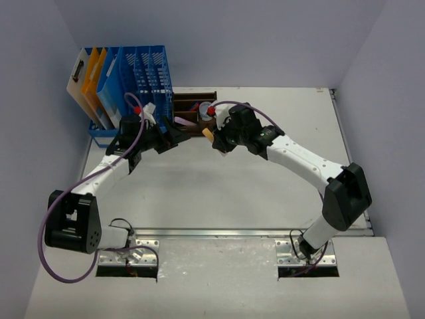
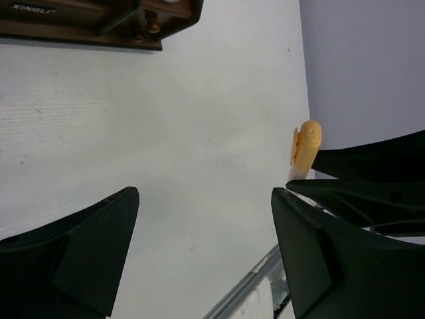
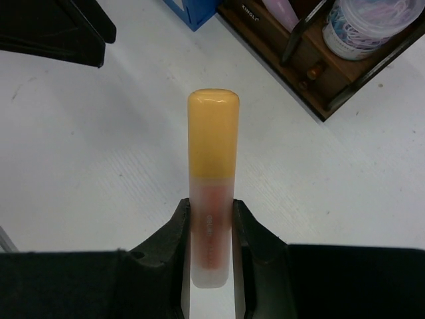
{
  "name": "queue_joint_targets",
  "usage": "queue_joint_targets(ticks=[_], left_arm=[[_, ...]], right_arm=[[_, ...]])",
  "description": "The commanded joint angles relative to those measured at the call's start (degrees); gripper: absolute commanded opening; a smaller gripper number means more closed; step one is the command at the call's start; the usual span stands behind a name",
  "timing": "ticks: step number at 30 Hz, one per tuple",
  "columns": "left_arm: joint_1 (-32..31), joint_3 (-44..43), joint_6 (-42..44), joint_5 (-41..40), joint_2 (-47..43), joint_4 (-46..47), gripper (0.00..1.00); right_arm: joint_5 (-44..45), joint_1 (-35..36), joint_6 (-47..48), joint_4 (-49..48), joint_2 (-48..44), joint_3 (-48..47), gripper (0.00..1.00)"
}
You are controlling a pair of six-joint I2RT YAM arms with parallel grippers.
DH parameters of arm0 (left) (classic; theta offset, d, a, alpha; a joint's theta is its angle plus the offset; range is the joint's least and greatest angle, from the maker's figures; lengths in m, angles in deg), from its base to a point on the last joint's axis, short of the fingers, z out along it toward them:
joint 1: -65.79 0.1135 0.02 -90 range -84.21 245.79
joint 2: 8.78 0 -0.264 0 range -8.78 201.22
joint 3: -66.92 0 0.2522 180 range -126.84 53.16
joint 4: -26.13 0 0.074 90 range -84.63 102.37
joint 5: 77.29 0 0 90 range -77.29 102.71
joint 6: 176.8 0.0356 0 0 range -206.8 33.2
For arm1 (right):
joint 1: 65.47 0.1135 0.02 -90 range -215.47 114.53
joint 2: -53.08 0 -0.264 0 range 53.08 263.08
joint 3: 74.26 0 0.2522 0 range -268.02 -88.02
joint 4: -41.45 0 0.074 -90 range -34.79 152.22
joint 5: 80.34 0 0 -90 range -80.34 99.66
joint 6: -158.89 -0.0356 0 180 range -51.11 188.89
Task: Organize the desk
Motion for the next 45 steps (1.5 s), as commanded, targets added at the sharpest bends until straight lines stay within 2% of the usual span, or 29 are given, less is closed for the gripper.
queue_joint_targets(ticks=[1,12,26,33,41,43,45], left_arm=[[-1.93,-1.48,-5.6,3.14,0.17,3.75,0.79],[-4.22,-1.31,-10.44,8.33,4.03,8.24,0.78],[-6.68,-2.19,-12.82,8.16,5.62,14.13,0.74],[-7.2,-2.54,-14.22,7.54,6.67,15.45,0.52],[-8.0,-2.36,-16.24,7.72,7.38,17.82,0.46],[-8.09,-2.36,-16.33,7.72,7.38,17.74,0.43],[-8.26,-2.36,-16.25,7.72,7.38,17.73,0.35]], right_arm=[[-1.96,0.03,-3.49,0.31,-0.2,-2.81,0.01],[-3.19,1.0,-3.05,0.84,-0.12,-3.87,0.01],[-3.81,2.32,-2.17,0.93,0.41,-3.51,0.01],[-3.98,3.02,-1.91,0.75,0.85,-4.22,0.01],[-3.81,3.81,-1.12,0.75,1.38,-4.31,0.01],[-3.72,3.81,-1.12,0.67,1.38,-4.22,0.01],[-3.63,3.99,-1.21,0.58,1.47,-4.39,0.01]])
